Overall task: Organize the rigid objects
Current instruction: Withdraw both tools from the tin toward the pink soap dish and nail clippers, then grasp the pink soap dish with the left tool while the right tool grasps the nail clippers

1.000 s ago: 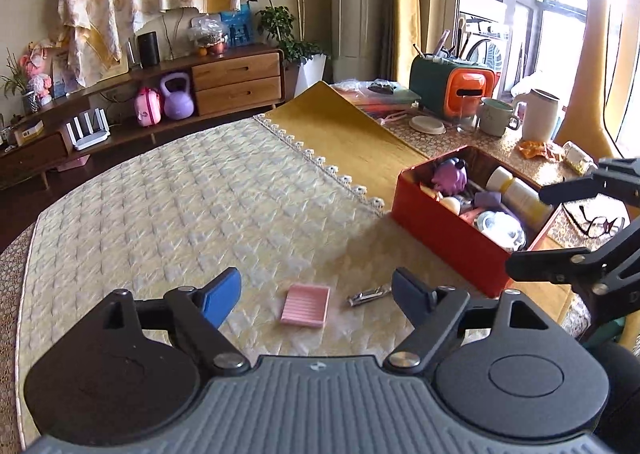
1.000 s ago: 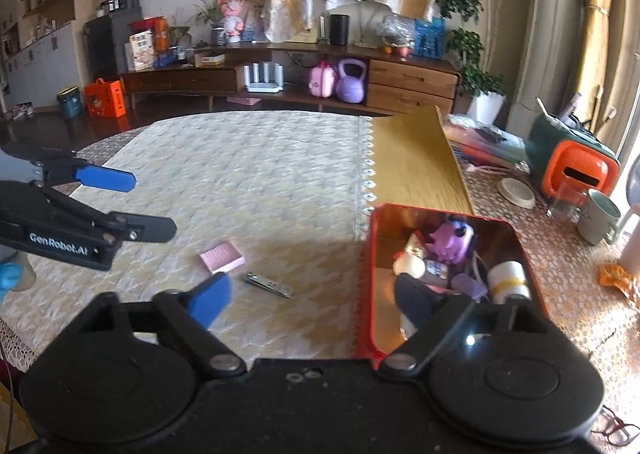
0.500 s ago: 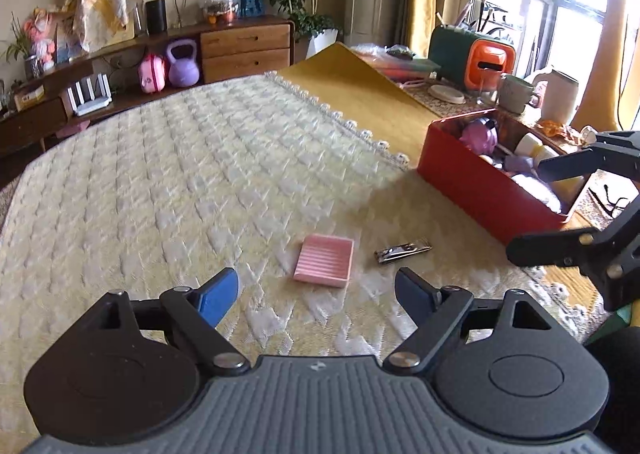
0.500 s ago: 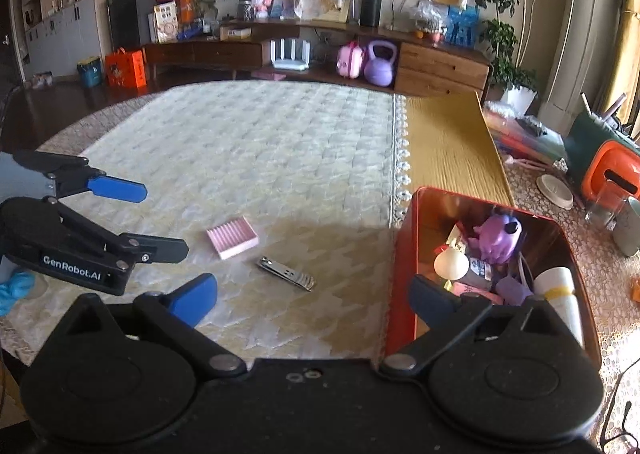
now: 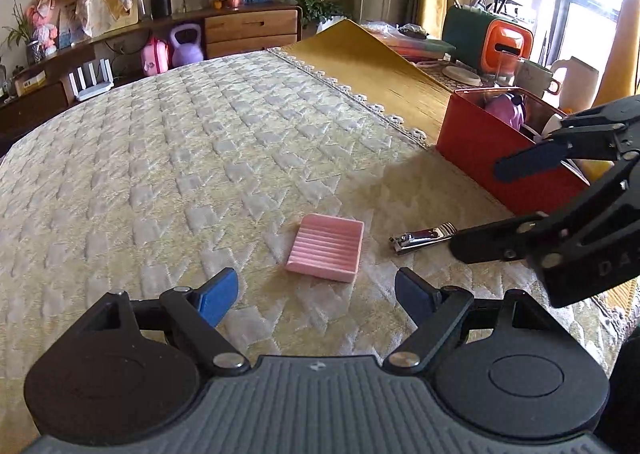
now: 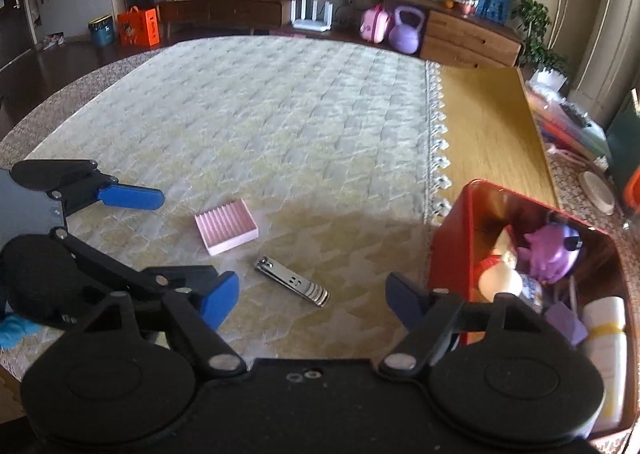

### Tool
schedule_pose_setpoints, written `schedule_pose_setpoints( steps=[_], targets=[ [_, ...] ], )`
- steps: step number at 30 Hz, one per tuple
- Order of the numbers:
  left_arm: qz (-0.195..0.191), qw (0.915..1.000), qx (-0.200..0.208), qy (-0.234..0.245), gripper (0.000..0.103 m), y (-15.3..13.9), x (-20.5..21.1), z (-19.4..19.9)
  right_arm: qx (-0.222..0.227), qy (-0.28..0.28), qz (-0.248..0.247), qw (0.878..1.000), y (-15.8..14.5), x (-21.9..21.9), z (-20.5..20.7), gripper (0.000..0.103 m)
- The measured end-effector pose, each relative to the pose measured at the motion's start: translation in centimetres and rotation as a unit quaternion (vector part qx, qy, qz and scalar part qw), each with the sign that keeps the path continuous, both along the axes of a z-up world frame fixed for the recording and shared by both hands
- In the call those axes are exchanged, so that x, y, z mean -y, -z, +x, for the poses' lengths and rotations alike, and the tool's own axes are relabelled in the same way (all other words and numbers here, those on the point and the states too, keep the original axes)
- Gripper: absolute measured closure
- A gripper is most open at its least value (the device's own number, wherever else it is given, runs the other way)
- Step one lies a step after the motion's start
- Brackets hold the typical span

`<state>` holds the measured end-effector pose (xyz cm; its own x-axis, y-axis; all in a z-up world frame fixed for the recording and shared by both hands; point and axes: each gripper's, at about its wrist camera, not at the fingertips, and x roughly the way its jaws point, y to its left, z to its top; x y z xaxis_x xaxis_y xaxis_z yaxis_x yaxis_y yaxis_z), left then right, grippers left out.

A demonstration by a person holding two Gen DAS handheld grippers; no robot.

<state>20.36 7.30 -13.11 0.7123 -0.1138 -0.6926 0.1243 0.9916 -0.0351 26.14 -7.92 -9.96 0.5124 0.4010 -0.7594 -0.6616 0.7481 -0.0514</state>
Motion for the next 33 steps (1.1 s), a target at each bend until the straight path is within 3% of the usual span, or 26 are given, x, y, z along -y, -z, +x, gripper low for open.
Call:
schedule_pose_setpoints(
  steps=[8,15,25,30,33],
  targets=[
    [0.02,0.9997,0.009,-0.006,0.018,0.8,0.4,0.7,-0.027,-0.012,-0.009,1.0,1.0,-0.6,1.5,0.036],
    [0.022,0.9997,0.009,-0.001,0.02,0.8,0.5,1.1,-0.037,-0.02,-0.011,0.999,1.6,-0.9,2.4,0.053],
    [0.002,0.9999,0.009,0.004,0.045,0.5,-0.4,1.4,-0.03,-0.073,-0.027,0.997,1.8,-1.4,2.7,0.066],
    [0.014,0.9997,0.016,0.01,0.045,0.6,-0.1,1.2,-0.024,-0.087,-0.032,0.995,2.3,-1.8,2.6,0.068],
    [0.011,0.9998,0.015,0.007,0.047,0.6,-0.1,1.2,-0.022,-0.092,-0.029,0.995,2.4,-2.0,2.4,0.076]
  ],
)
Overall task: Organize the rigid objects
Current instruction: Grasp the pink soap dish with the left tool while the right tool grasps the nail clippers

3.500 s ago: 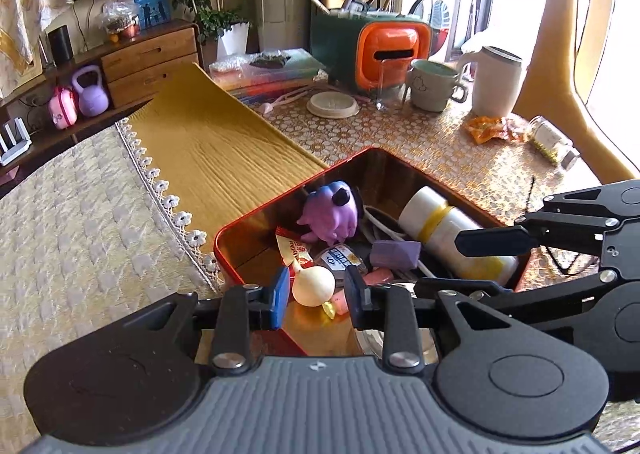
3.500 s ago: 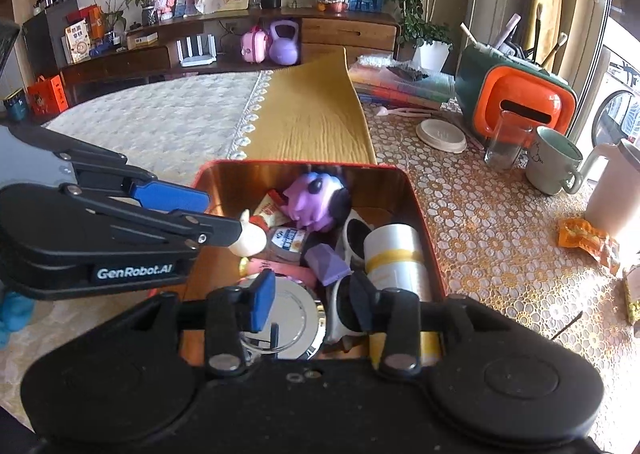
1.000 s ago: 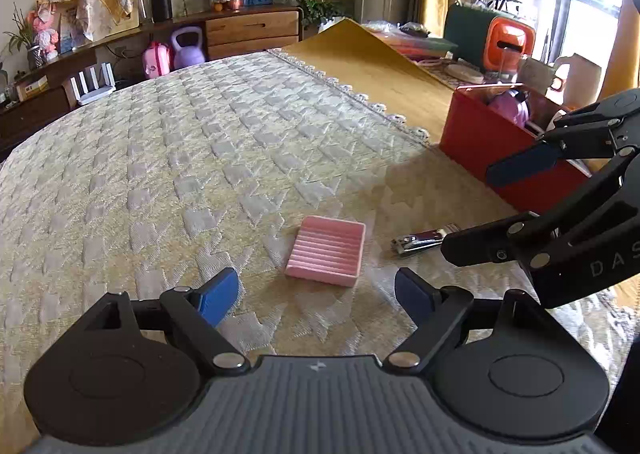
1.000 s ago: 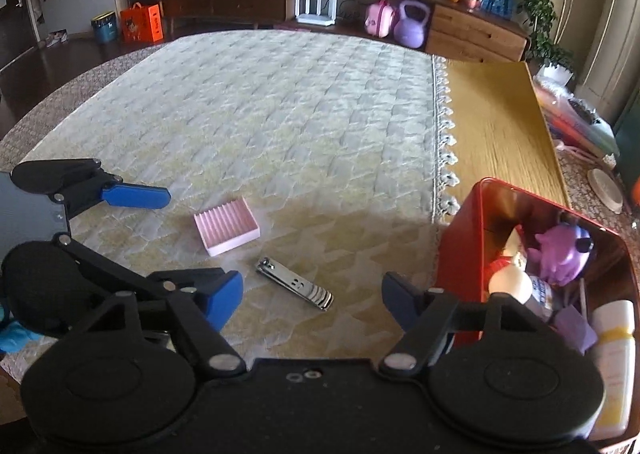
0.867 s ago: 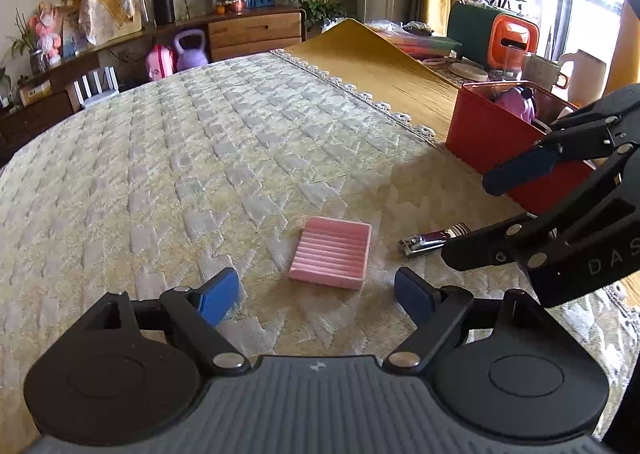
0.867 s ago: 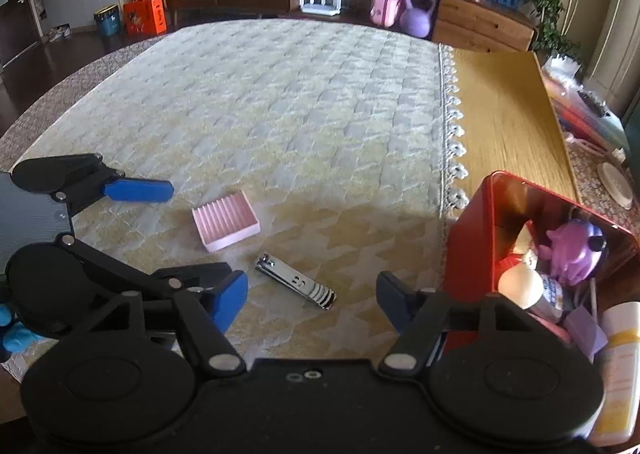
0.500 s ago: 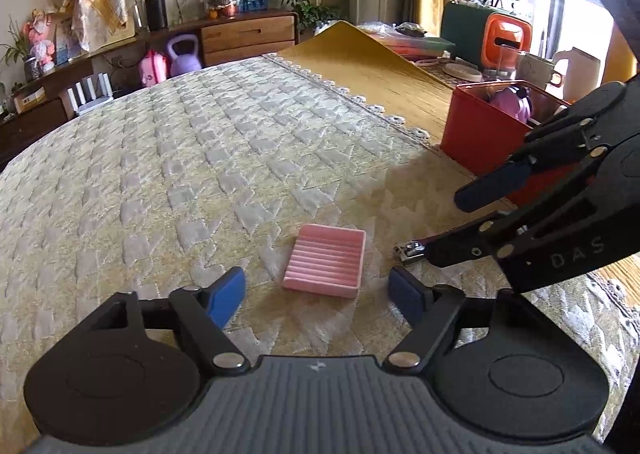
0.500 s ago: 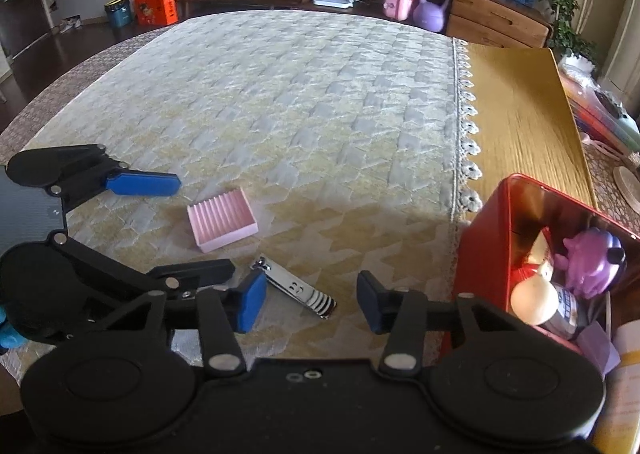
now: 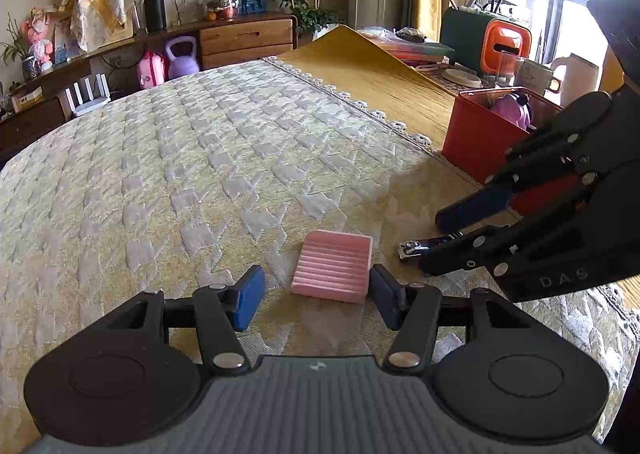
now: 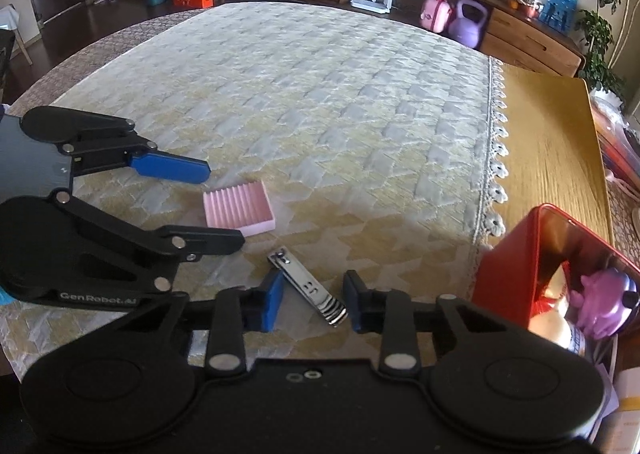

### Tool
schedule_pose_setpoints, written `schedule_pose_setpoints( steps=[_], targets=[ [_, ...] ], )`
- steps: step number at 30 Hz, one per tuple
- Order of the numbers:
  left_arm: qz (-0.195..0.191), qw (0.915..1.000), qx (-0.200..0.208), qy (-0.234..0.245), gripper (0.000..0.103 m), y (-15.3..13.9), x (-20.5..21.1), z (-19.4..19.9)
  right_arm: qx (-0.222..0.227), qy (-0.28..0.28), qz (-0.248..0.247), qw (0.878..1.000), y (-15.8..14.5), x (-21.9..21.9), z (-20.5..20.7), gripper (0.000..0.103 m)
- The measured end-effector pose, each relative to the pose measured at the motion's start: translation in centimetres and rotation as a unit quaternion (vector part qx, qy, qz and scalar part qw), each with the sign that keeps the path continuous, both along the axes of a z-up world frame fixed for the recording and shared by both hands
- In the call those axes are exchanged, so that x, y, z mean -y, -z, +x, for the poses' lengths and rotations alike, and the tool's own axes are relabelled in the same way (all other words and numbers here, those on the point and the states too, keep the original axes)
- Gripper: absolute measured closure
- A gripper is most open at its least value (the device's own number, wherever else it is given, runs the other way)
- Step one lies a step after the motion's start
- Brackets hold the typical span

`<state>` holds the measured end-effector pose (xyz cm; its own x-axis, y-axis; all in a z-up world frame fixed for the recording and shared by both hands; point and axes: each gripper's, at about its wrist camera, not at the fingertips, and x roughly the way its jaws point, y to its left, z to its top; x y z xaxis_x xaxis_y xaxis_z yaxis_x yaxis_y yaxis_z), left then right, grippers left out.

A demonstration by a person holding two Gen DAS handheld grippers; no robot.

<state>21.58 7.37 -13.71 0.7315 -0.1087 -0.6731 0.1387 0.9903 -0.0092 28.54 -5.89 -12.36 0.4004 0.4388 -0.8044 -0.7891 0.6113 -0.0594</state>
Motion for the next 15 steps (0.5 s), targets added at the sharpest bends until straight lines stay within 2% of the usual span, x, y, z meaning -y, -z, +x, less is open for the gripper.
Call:
schedule_pose_setpoints(
  steps=[4,8,15],
  targets=[
    [0.003,1.0,0.0,-0.001,0.061,-0.1,0.1,0.0,0.011,-0.002,-0.003,1.0,0.0,-0.2,-0.8,0.085],
    [0.01,0.9999,-0.005,0.001,0.061,-0.2,0.3,0.2,0.016,0.009,-0.007,1.0,0.0,-0.6,-1.4,0.092],
    [-0.012,0.9995,-0.023,-0.02,0.061,-0.7,-0.1,-0.1,0.01,0.069,0.031,0.997,-0.3,0.1,-2.9,0.093]
  ],
)
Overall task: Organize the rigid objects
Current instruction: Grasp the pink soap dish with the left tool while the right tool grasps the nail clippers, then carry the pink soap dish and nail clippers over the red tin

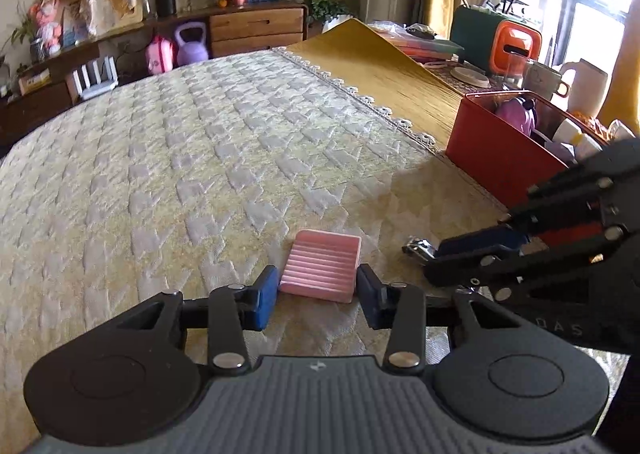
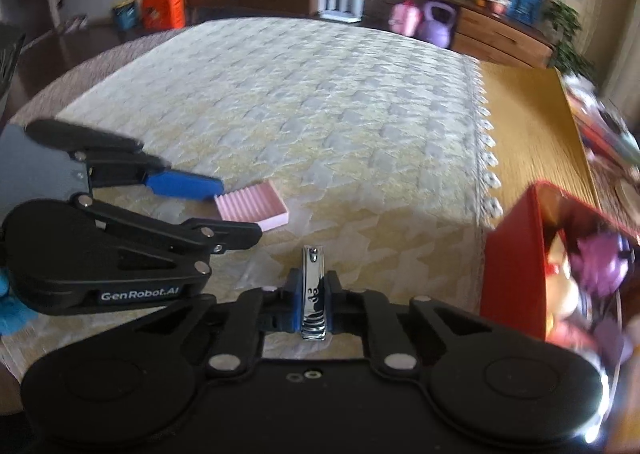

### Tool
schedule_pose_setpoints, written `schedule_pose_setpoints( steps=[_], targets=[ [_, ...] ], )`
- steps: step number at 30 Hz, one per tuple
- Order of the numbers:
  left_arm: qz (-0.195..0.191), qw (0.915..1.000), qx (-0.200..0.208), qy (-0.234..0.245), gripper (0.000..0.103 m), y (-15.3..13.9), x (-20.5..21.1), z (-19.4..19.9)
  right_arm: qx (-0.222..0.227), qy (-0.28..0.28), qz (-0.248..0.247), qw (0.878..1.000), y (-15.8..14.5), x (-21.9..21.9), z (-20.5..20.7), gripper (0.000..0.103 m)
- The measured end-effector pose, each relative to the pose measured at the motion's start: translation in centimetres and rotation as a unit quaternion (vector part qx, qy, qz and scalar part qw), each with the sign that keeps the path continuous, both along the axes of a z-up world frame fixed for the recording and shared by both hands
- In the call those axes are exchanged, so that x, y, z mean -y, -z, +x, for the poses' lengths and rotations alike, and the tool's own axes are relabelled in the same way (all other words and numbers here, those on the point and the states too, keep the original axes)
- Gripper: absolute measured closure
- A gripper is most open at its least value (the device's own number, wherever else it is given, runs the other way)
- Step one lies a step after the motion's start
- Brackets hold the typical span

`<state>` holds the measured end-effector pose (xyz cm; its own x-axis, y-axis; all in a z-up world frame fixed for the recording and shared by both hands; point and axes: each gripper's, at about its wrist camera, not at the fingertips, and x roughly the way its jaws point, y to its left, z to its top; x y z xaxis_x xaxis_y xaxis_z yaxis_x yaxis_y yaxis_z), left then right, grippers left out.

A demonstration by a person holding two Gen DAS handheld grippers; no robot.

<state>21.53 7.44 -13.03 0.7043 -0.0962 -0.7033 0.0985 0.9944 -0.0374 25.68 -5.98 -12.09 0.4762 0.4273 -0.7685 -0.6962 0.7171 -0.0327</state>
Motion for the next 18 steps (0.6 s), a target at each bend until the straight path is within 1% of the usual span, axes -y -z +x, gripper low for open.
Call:
schedule_pose_setpoints(
  steps=[4,9,18],
  targets=[
    [0.003,0.9999,-0.01,-0.005,0.061,-0.3,0.4,-0.6,-0.015,0.038,0.029,0.999,-0.4,1.3,-0.8,0.093],
    [-0.001,1.0,-0.006,-0.007,0.061,-1.2,1.1,-1.8,-0.01,0.063,0.051,0.997,-1.6,3.4,-2.3,0.093],
    [-0.011,0.9998,0.013,0.003,0.061,-4.2,3.0,-4.2,0.011,0.101,0.091,0.991,-4.6,7.9,-5.3,0.093]
  ],
)
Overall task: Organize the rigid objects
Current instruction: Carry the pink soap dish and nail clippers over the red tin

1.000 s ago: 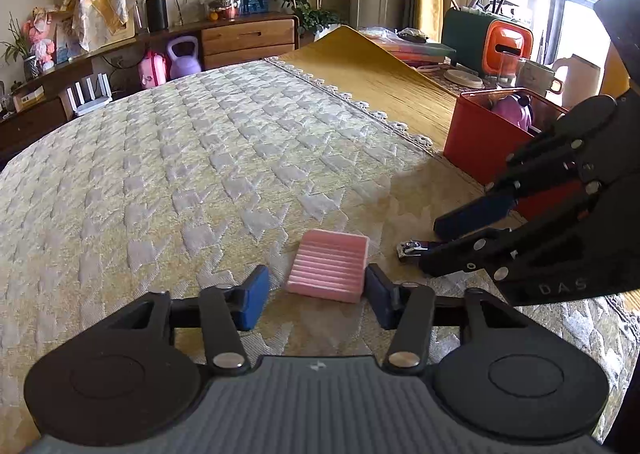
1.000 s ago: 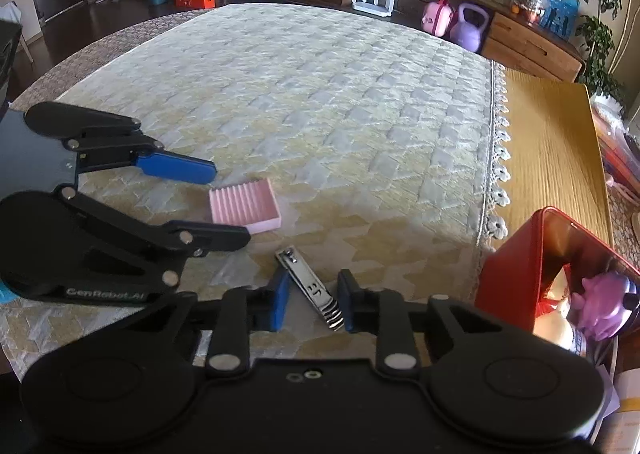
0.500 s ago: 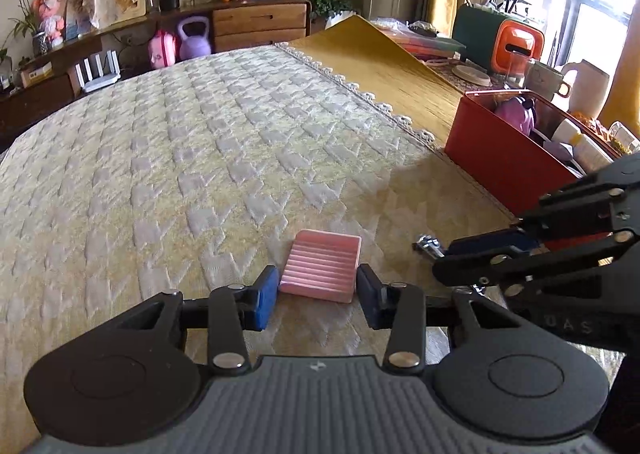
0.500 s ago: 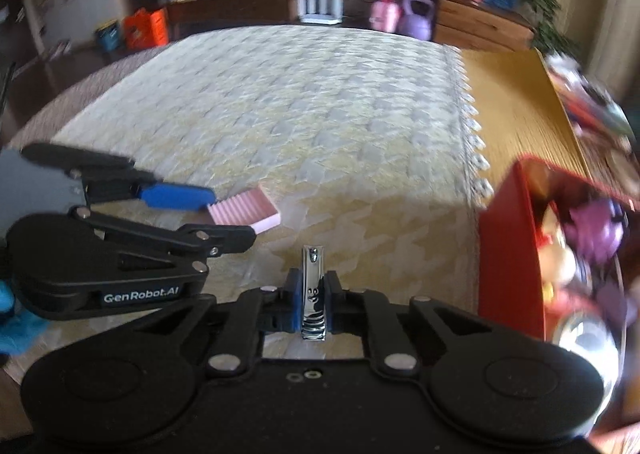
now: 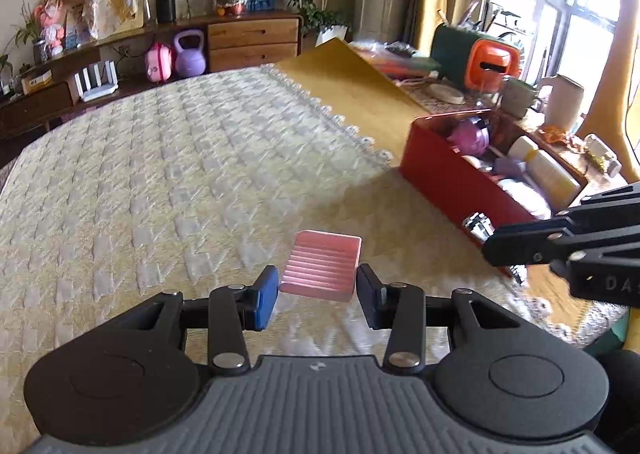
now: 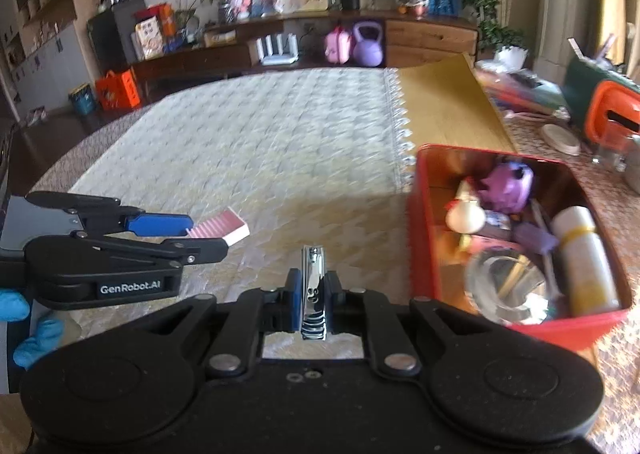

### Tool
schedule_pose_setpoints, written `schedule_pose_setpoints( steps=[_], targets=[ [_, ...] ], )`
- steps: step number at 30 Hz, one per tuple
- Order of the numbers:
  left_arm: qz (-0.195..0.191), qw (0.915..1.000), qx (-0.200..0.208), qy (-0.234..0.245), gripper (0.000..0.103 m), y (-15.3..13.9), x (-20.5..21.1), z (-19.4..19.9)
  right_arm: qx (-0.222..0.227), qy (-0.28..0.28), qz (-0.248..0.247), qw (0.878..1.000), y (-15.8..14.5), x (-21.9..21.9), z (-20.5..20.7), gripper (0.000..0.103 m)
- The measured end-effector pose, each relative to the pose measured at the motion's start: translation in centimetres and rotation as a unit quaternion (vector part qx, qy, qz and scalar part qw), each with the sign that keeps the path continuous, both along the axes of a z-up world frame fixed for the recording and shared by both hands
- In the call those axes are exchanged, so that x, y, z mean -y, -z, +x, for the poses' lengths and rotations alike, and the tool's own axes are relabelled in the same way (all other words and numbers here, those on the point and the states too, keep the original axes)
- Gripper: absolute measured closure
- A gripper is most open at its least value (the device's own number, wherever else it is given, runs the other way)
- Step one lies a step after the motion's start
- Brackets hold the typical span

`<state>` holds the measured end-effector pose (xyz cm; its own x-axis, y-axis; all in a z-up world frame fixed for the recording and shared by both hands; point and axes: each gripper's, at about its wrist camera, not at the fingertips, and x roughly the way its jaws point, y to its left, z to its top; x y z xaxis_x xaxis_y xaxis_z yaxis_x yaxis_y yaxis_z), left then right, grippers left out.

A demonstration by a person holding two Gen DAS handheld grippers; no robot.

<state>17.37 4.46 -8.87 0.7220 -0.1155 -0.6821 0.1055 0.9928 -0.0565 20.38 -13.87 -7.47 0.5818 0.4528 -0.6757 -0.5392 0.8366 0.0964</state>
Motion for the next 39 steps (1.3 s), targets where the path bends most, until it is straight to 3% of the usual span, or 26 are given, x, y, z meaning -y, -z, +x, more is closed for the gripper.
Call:
schedule_pose_setpoints(
  steps=[12,17,26,39],
  targets=[
    [-0.009,0.999,0.024,0.036,0.061,-3.1,4.1,-0.3,0.025,0.049,0.0,0.998,-2.3,6.0,-1.0,0.093],
    [-0.034,0.9983,0.017,0.044,0.061,-4.1,5.8,0.4,0.029,0.065,0.003,0.997,-2.7,7.7,-0.9,0.093],
    [-0.021,0.9968,0.024,0.073,0.061,-5.4,9.9,2.9,0.032,0.094,0.008,0.995,-2.7,10.9,0.4,0.093],
    [0.012,0.9944,0.005,0.105,0.061,-4.4,15.0,8.4,0.017,0.097,0.01,0.995,-1.3,11.9,3.1,0.093]
  ],
)
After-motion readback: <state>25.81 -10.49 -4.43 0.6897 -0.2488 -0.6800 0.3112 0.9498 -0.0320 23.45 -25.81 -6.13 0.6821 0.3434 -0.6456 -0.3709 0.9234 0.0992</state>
